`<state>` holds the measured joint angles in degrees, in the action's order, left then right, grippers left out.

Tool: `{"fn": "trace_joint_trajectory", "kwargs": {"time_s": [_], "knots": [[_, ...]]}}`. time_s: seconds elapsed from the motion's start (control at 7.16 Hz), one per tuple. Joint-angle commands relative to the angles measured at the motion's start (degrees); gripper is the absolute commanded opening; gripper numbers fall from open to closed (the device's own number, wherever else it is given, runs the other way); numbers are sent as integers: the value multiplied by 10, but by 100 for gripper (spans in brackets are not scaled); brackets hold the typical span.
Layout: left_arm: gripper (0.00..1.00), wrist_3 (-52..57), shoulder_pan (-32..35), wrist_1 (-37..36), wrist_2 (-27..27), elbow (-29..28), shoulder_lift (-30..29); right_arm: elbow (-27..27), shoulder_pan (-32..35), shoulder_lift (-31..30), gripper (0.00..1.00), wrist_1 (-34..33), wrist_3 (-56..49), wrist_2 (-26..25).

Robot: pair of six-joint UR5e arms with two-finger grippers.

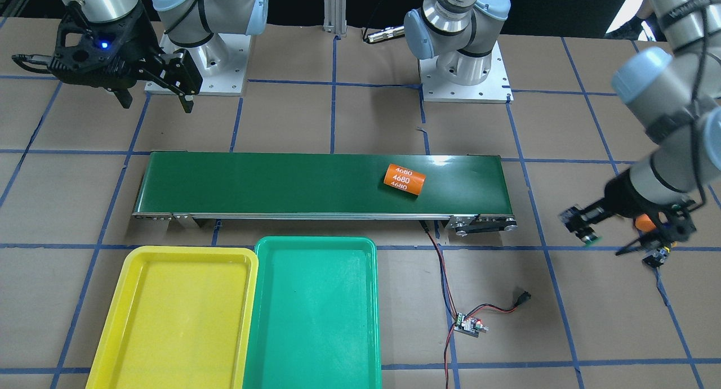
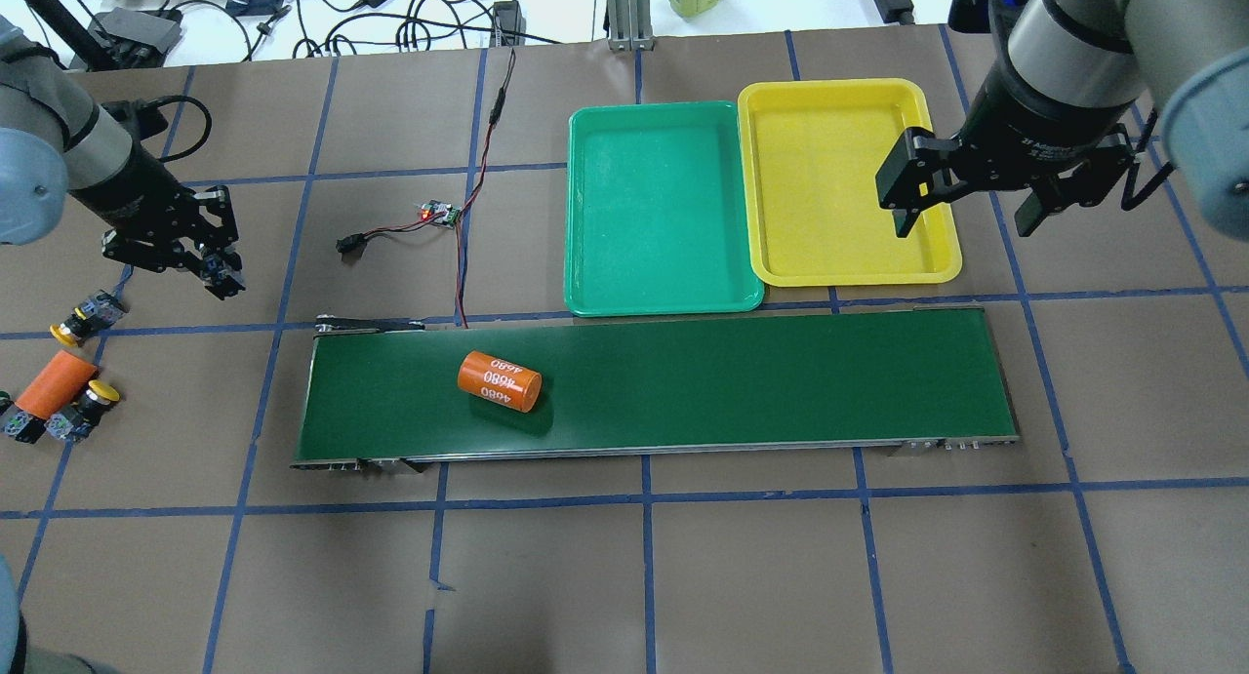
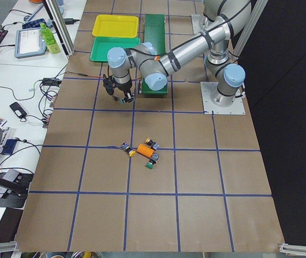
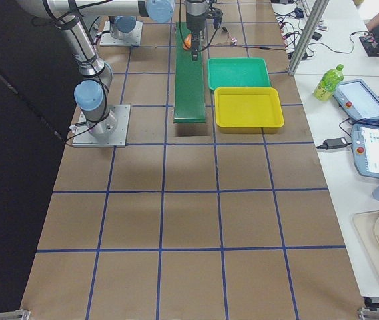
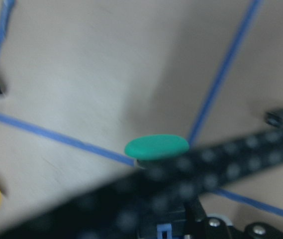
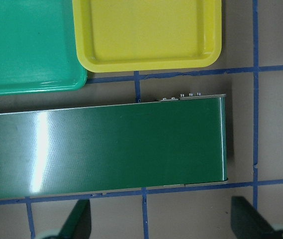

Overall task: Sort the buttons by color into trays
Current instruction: 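Set the green button on the belt and open the left gripper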

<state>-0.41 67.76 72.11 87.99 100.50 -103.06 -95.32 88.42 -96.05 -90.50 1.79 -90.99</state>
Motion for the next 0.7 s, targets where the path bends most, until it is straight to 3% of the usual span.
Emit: {"fn": "trace_joint_trajectory", "kwargs": {"time_s": [0.0,0.28,0.56], "knots": [[0,-2,79,-18,-4,119,90,0,0,0,100,0,3,-1],[0,3,154,-54,3,162,113,0,0,0,100,1,4,-5],[0,1,161,-130,3,216,112,0,0,-1,100,-1,4,-5]]}}
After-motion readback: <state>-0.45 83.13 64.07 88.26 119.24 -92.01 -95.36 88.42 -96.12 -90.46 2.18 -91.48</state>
